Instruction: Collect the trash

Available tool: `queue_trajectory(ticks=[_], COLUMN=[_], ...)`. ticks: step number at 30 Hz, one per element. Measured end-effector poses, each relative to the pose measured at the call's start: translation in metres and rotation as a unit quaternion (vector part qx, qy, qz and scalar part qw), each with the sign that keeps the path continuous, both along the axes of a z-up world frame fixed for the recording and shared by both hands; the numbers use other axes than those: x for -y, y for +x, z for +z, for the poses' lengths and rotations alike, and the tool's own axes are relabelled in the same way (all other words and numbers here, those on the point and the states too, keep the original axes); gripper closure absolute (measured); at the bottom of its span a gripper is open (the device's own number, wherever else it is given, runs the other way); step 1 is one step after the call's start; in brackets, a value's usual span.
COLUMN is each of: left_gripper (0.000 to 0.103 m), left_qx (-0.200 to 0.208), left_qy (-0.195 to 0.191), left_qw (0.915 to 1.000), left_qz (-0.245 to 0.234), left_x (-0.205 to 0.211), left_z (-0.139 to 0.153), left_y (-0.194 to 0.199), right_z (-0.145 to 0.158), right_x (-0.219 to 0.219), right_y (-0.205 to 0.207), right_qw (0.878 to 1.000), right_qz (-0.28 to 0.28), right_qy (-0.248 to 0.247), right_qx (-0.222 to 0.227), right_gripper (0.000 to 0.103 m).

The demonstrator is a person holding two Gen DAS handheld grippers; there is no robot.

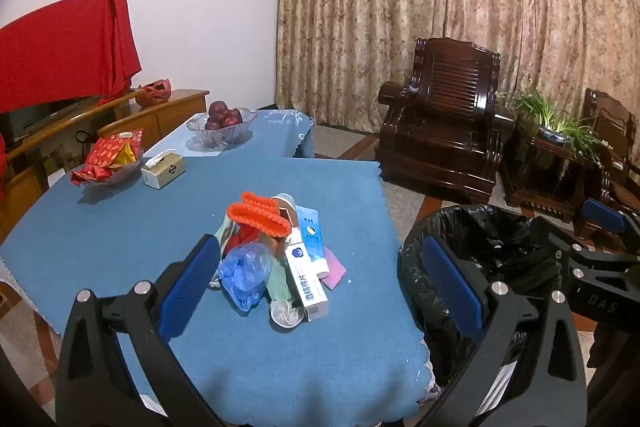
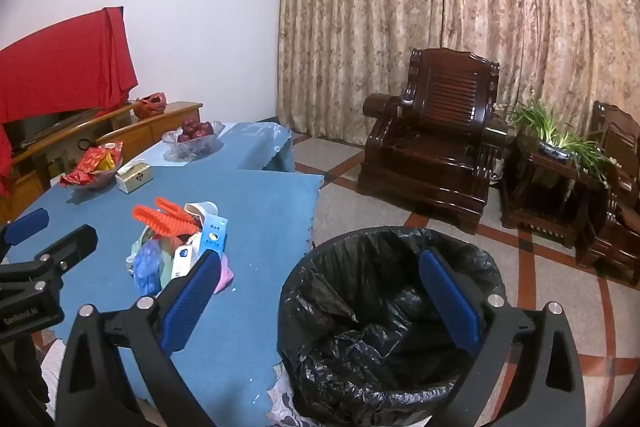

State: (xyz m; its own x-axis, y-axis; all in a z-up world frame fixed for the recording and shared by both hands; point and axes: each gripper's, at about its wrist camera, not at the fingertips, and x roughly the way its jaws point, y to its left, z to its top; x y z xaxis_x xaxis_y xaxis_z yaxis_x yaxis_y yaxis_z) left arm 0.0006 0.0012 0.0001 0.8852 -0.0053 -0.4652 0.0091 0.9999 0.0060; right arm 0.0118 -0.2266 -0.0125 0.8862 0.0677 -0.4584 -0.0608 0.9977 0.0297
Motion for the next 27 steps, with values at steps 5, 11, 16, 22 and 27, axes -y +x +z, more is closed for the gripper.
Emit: queue_trajectory(ticks=[5,11,16,22,27], left_gripper=[0.005,0.005,0.005,0.005,0.005], left_qx=[0.0,-0.001,-0.002,-0.002,-0.003], left_qy=[0.0,0.0,-0.001,-0.001,-0.002], left_qw=[1.0,1.0,1.0,1.0,1.0], left_qz=[0.0,0.0,0.0,0.0,0.0], left_x=[-0.0001,-0.0001,-0.0003,-0.0003,-0.0046], left_z=[0.0,-0.0001,0.0,-0.0001,0.0023], left_y=[0.0002,0.0003,0.0004,0.0006,-0.0001], right_z=[-0.0001,-0.0002,-0.0003,-0.0004,-0.0003], right_x=[-0.0001,-0.0002,-0.0002,-0.0005,-0.001], right_y=[0.0002,0.0004,0.0006,0.0011,0.0013], right_qw=[1.0,1.0,1.0,1.0,1.0], right_qz=[0.0,0.0,0.0,0.0,0.001], right_qy=[0.0,0.0,0.0,0.0,0.0], right_qx=[-0.001,-0.001,-0.001,-0.001,-0.002], right_gripper=[0.006,0.006,0.006,0.006,0.006])
